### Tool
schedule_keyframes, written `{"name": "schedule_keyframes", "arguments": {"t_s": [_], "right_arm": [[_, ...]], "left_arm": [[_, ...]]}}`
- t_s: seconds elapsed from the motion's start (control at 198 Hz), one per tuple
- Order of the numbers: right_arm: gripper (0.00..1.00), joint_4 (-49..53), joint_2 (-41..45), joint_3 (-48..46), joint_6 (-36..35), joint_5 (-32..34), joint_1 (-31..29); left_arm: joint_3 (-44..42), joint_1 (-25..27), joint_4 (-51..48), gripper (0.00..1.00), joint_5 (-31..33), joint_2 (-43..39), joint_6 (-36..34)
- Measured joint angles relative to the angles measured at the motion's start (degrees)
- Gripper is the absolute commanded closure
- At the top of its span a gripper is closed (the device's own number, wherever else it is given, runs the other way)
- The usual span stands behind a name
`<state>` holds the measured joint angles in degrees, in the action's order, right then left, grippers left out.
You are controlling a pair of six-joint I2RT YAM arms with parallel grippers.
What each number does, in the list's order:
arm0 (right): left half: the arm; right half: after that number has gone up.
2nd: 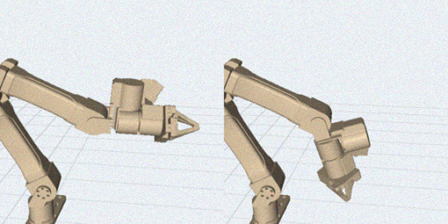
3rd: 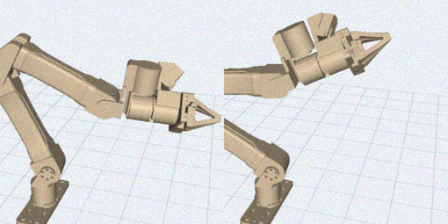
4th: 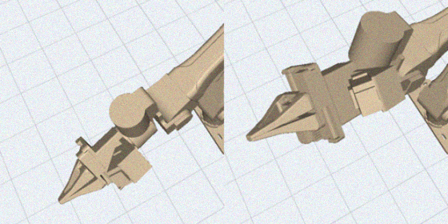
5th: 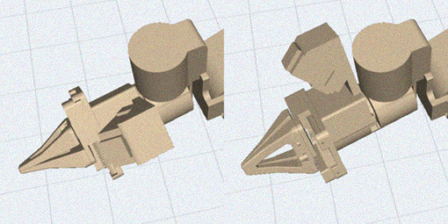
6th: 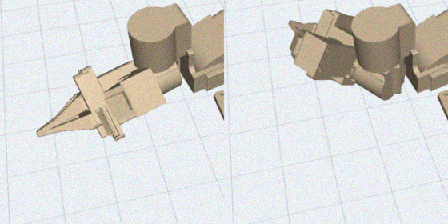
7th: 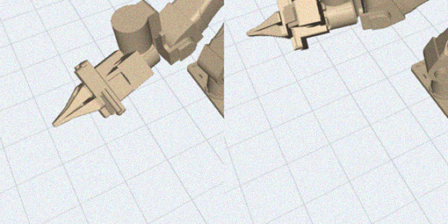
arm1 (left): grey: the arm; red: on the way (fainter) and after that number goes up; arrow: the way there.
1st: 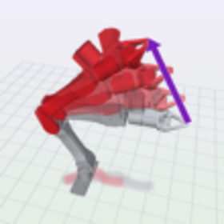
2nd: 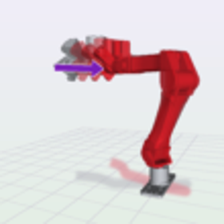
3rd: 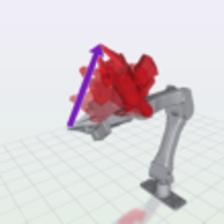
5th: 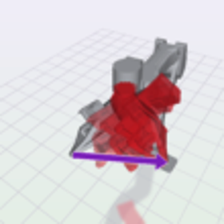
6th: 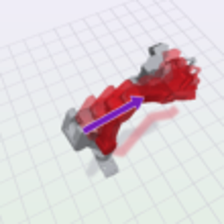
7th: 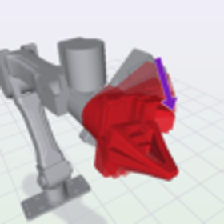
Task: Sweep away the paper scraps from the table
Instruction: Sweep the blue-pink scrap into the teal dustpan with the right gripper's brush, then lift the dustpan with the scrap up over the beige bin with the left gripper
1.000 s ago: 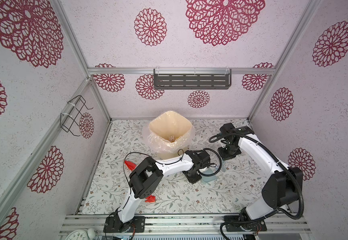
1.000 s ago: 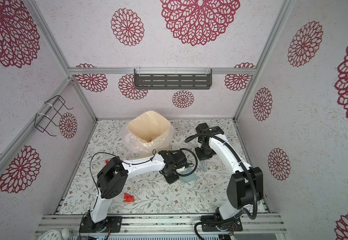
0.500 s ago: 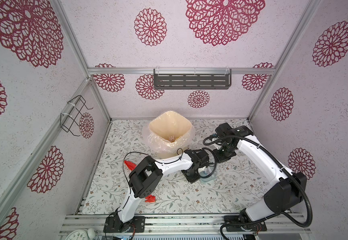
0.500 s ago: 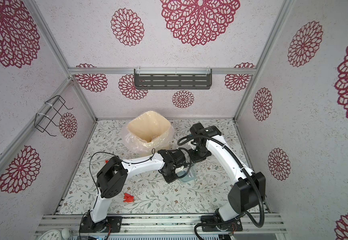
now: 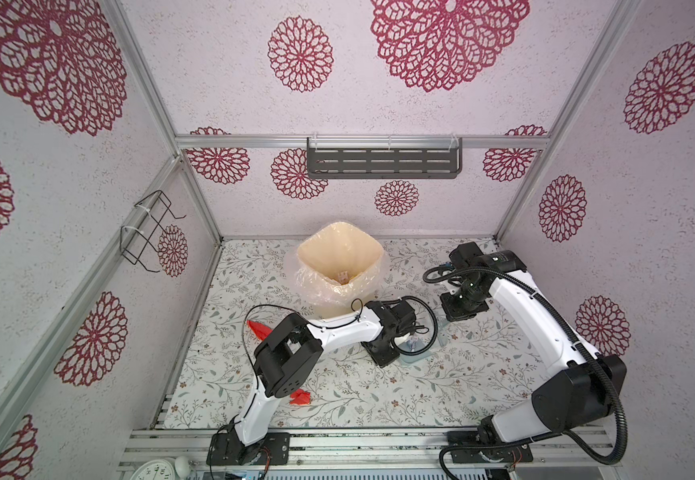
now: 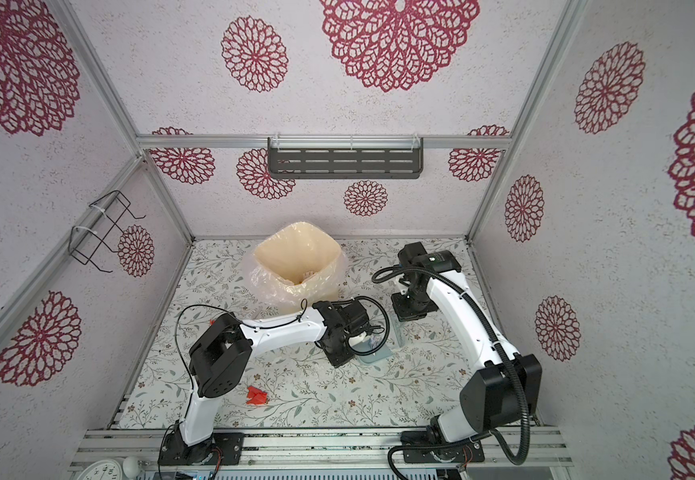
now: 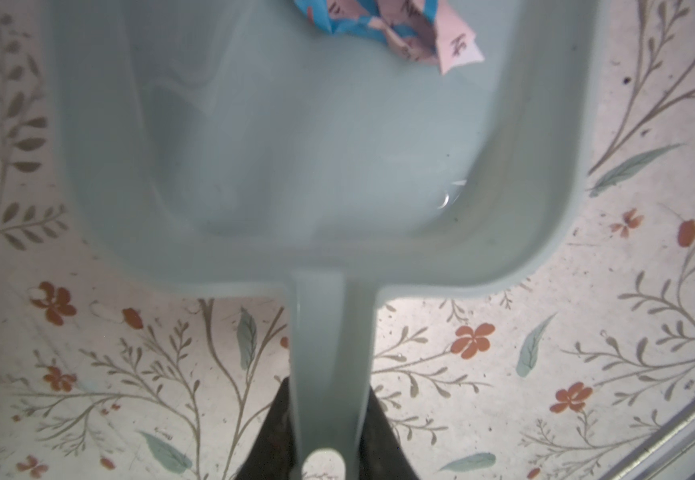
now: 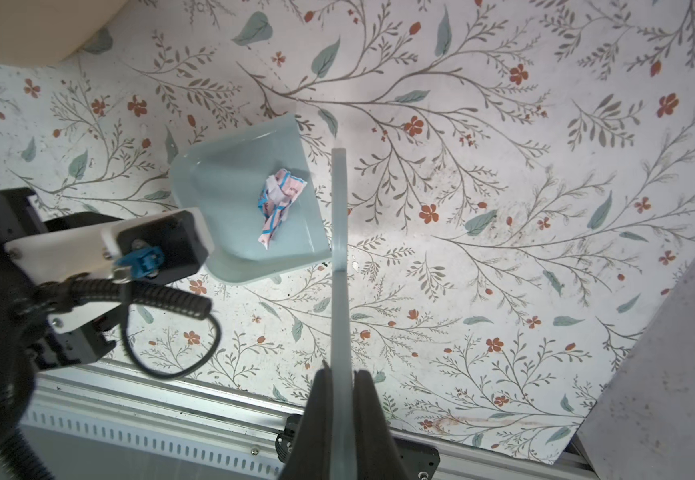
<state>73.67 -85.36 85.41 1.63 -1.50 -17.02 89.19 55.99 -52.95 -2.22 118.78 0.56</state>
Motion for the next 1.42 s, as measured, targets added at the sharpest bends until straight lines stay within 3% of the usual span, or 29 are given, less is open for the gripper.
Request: {"name": "schedule_keyframes", "arguments": {"t_s": [0.253,0.673,1.183,1.416], "right_arm": [[1.0,-2.2,3.3,-0.7,1.0,-0.3,3.6],[1.0,-4.9,4.9,-2.9,1.2,-2.5,6.1],[1.0,-6.9,5.2,-3.7,1.5,-4.9,6.8],[1.0,-7.0,5.2,-3.7,1.5,-5.5,6.8]], "left_arm": [[-4.6,0.0,3.3,1.0,1.4,-7.9,0.9],[-3.5,1.0,0.8,1.0,4.0,-18.7,3.4],[19.3,2.8,-18.9,1.0,9.5,-24.3,7.4],[23.5,0.8,-26.2,1.0,13.2,-27.2,9.9]]}}
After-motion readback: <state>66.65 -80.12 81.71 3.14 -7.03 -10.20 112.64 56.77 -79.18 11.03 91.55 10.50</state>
